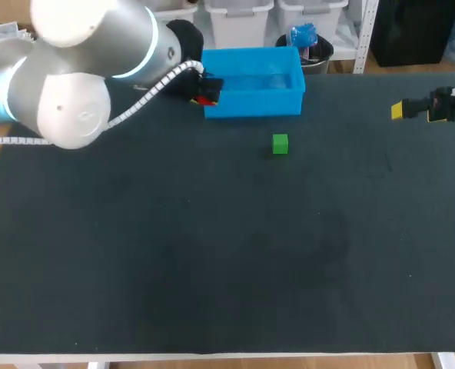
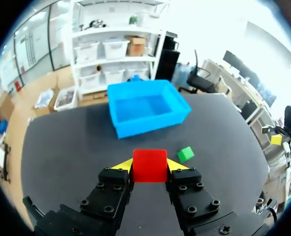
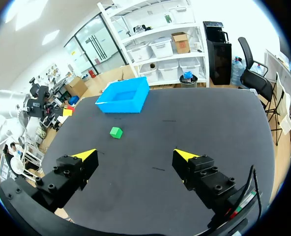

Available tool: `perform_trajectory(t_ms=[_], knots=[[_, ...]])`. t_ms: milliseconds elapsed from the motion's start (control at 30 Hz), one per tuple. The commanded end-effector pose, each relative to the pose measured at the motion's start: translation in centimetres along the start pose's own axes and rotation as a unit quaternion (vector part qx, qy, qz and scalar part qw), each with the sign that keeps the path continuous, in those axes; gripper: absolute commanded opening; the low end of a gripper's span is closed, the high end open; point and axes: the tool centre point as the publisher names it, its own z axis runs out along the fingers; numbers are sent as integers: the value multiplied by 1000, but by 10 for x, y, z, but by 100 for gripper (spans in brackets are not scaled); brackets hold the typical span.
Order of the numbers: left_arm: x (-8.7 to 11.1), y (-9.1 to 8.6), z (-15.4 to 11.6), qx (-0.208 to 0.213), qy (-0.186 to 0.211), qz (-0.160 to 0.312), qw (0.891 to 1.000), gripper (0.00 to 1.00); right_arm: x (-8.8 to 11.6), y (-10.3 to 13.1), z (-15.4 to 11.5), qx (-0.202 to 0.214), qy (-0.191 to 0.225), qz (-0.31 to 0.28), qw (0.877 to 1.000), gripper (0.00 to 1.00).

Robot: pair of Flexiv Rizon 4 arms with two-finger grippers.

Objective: Use the left arm to pick the red cube and place it into the blue plastic box first, then use the right arm to grasp the green cube and put it into the same blue plastic box after the first action is fully finished.

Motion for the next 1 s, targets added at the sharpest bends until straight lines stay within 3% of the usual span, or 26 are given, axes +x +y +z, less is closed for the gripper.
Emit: perform_trajectory(t_ms=[33,433,700,1000], knots=[[3,5,-4,26,-8,5,1000,0,0,-1,0,-1,0,0,1000,100],[-4,10,-4,44,-26,31,998,0,0,-1,0,-1,0,0,1000,100],[-26,14,9,44,-27,58,997,0,0,-1,0,-1,0,0,1000,100],[-58,12,43,72,-36,82,993,0,0,-1,0,-1,0,0,1000,100]])
